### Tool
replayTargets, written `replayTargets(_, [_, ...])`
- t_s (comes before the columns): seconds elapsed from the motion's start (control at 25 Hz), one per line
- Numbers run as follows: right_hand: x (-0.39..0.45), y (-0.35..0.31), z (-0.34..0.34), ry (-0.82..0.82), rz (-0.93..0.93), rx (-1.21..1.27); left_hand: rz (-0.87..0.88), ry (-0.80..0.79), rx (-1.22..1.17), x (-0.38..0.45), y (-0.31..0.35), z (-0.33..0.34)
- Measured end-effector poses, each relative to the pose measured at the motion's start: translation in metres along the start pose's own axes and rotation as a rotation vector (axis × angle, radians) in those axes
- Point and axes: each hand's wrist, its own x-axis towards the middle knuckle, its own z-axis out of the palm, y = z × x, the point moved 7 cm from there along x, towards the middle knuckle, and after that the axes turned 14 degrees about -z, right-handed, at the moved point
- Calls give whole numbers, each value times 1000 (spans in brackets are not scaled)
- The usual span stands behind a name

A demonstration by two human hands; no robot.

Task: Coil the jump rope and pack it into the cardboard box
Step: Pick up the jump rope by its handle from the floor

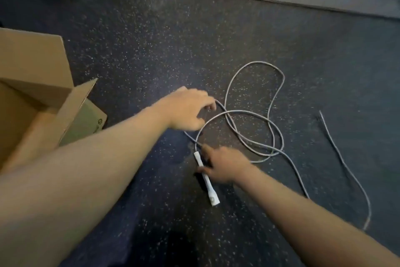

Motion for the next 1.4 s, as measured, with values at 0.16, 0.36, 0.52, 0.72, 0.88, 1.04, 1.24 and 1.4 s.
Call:
replayTargets(0.16, [-3,-7,41,-52,58,100,89,-142,283,-7,11,68])
replayTargets(0.36, [-25,47,-79,236,16,144,98,-29,-50,-1,21,58])
replayTargets(0.52, [-45,81,-207,576,-72,347,121,145,-274,36,45,-18])
replayTargets(0.72, [-75,74,-309,870,16,1084,-56,441,-892,39,52,-122])
replayTargets(0.88, [-75,47,-320,680,41,863,-20,541,-1142,21,77,-180])
replayTargets(1.04, [-65,44,-323,757,-116,886,82,624,-1237,33,71,-211])
replayTargets(1.24, [-78,25,-363,845,-237,836,-77,1018,-915,-4,48,-274])
replayTargets(1.4, [-97,14,-402,955,-249,480,120,914,-21,-12,87,-316])
